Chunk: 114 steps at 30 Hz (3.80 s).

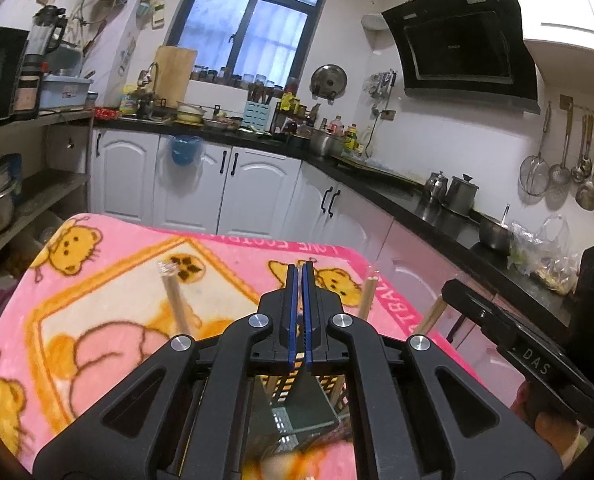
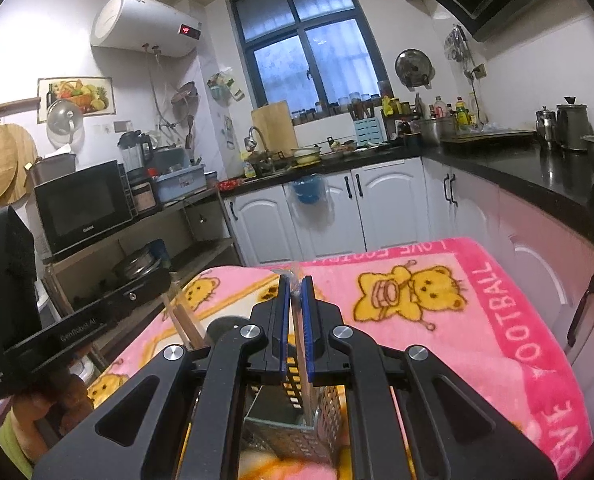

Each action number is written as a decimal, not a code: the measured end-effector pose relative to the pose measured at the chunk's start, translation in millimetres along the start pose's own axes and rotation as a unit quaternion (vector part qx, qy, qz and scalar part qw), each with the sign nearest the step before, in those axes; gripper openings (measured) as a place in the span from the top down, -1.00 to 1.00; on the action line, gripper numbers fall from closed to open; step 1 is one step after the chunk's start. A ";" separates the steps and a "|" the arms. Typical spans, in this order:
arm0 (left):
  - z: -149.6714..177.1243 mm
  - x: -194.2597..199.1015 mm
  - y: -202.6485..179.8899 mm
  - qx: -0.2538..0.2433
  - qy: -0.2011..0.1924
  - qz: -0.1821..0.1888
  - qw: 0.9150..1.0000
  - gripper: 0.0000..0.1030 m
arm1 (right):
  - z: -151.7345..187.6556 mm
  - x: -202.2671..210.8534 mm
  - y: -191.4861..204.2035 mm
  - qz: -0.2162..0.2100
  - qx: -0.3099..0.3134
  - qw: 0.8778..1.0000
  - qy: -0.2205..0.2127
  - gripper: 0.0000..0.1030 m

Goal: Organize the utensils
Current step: 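Lower both chopsticks down into the basket compartments, then open both tools to release the chopsticks and withdraw from the basket, then close the left tool on a loose chopstick while the right tool grasps another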

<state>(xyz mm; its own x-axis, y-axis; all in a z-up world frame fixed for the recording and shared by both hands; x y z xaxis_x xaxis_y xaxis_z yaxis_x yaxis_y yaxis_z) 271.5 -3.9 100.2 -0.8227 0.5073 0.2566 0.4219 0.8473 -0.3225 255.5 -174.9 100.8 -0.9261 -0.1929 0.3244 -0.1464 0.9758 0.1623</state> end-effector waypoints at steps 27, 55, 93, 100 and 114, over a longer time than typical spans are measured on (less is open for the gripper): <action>20.8 32.3 8.5 0.031 0.022 -0.014 0.999 0.41 | 23.3 30.5 0.6 -0.011 0.007 0.999 0.035 0.29; 52.9 92.4 4.5 0.049 0.021 -0.040 0.998 -0.79 | 76.3 49.8 9.2 -0.026 0.046 0.994 0.092 0.02; 156.9 72.1 32.6 0.115 0.155 -0.038 0.980 -0.11 | 158.7 29.1 18.5 -0.050 0.091 0.969 0.223 0.02; 175.2 49.8 39.8 0.136 0.197 -0.020 0.971 0.28 | 172.1 11.5 22.1 -0.050 0.097 0.962 0.250 0.02; 188.6 14.6 44.4 0.123 0.248 -0.021 0.961 0.45 | 181.0 -23.4 24.3 -0.035 0.102 0.951 0.289 0.53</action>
<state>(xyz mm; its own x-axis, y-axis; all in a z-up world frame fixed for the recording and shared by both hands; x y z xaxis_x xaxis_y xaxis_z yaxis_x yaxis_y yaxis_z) 206.4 11.6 -82.3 -0.5283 0.5375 0.6573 0.2399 0.8371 -0.4917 210.6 -128.1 -71.5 -0.5735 -0.2249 0.7877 -0.3203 0.9466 0.0371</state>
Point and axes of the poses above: each gripper's, at about its wrist camera, not at the fingertips, and x roughly against the way its jaws point, y to its left, z to its underside, the point moved 3 cm from there along -x, roughly the way its jaws point, and after that the axes turned 12 degrees about z, right-handed, at the moved point
